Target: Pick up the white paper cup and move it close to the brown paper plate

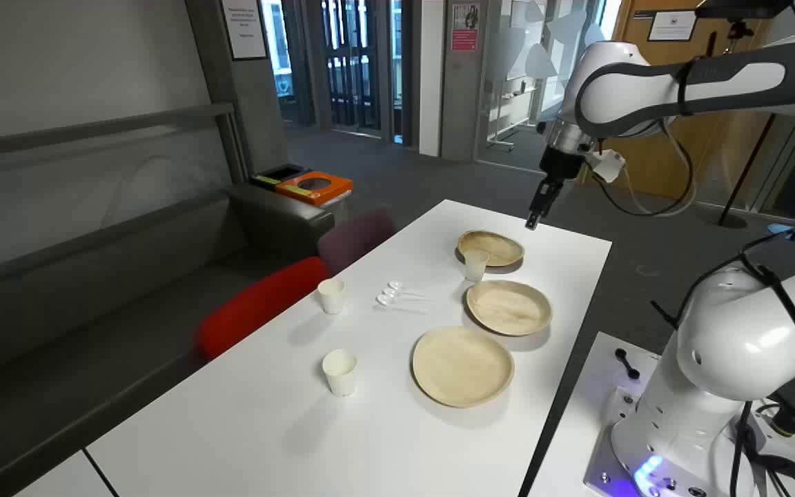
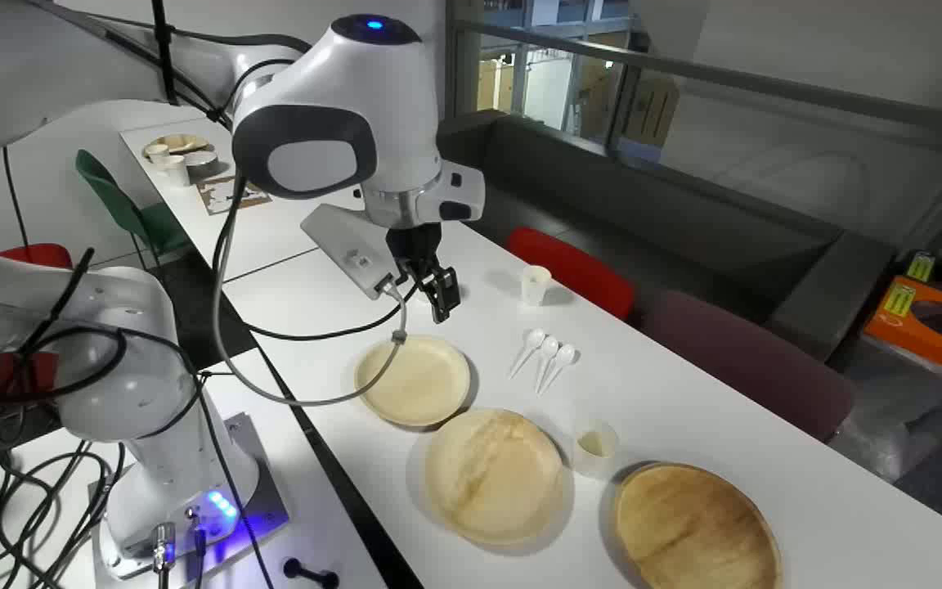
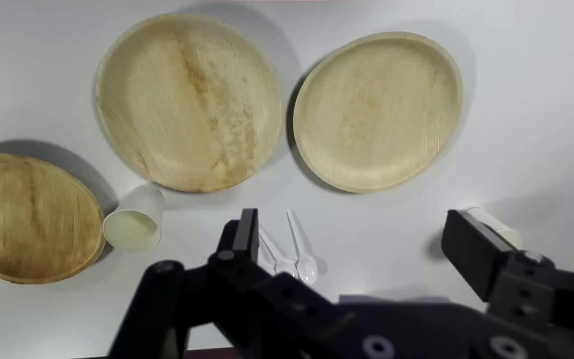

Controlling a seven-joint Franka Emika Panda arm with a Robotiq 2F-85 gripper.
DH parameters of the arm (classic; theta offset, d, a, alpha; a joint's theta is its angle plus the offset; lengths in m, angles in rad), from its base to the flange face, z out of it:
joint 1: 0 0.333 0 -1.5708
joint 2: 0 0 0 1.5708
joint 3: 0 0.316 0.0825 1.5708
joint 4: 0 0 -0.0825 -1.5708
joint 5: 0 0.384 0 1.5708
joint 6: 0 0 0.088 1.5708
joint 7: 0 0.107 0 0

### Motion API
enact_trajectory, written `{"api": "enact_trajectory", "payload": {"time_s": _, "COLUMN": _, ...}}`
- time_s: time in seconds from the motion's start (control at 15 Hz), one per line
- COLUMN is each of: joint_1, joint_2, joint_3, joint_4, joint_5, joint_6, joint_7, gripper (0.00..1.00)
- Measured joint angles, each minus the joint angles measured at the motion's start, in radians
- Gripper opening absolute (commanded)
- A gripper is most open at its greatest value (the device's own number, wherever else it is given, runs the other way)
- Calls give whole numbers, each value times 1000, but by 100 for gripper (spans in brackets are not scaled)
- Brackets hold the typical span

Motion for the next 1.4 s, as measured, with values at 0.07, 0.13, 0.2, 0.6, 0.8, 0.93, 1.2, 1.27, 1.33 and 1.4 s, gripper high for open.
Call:
{"api": "enact_trajectory", "payload": {"time_s": 0.07, "joint_1": 0, "joint_2": 2, "joint_3": 0, "joint_4": 0, "joint_5": 0, "joint_6": 0, "joint_7": 0, "gripper": 100}}
{"api": "enact_trajectory", "payload": {"time_s": 0.13, "joint_1": 0, "joint_2": 2, "joint_3": 0, "joint_4": 0, "joint_5": 0, "joint_6": 0, "joint_7": 0, "gripper": 100}}
{"api": "enact_trajectory", "payload": {"time_s": 0.2, "joint_1": 0, "joint_2": 2, "joint_3": 0, "joint_4": 0, "joint_5": 0, "joint_6": 0, "joint_7": 0, "gripper": 100}}
{"api": "enact_trajectory", "payload": {"time_s": 0.6, "joint_1": 13, "joint_2": 8, "joint_3": 44, "joint_4": 5, "joint_5": 11, "joint_6": 26, "joint_7": 3, "gripper": 100}}
{"api": "enact_trajectory", "payload": {"time_s": 0.8, "joint_1": 51, "joint_2": 10, "joint_3": 115, "joint_4": 16, "joint_5": 29, "joint_6": 58, "joint_7": 32, "gripper": 100}}
{"api": "enact_trajectory", "payload": {"time_s": 0.93, "joint_1": 82, "joint_2": 16, "joint_3": 169, "joint_4": 27, "joint_5": 36, "joint_6": 72, "joint_7": 74, "gripper": 100}}
{"api": "enact_trajectory", "payload": {"time_s": 1.2, "joint_1": 134, "joint_2": 70, "joint_3": 272, "joint_4": 66, "joint_5": 51, "joint_6": 86, "joint_7": 178, "gripper": 100}}
{"api": "enact_trajectory", "payload": {"time_s": 1.27, "joint_1": 142, "joint_2": 93, "joint_3": 292, "joint_4": 80, "joint_5": 66, "joint_6": 86, "joint_7": 209, "gripper": 100}}
{"api": "enact_trajectory", "payload": {"time_s": 1.33, "joint_1": 149, "joint_2": 119, "joint_3": 309, "joint_4": 95, "joint_5": 84, "joint_6": 86, "joint_7": 243, "gripper": 100}}
{"api": "enact_trajectory", "payload": {"time_s": 1.4, "joint_1": 152, "joint_2": 147, "joint_3": 323, "joint_4": 112, "joint_5": 103, "joint_6": 86, "joint_7": 276, "gripper": 100}}
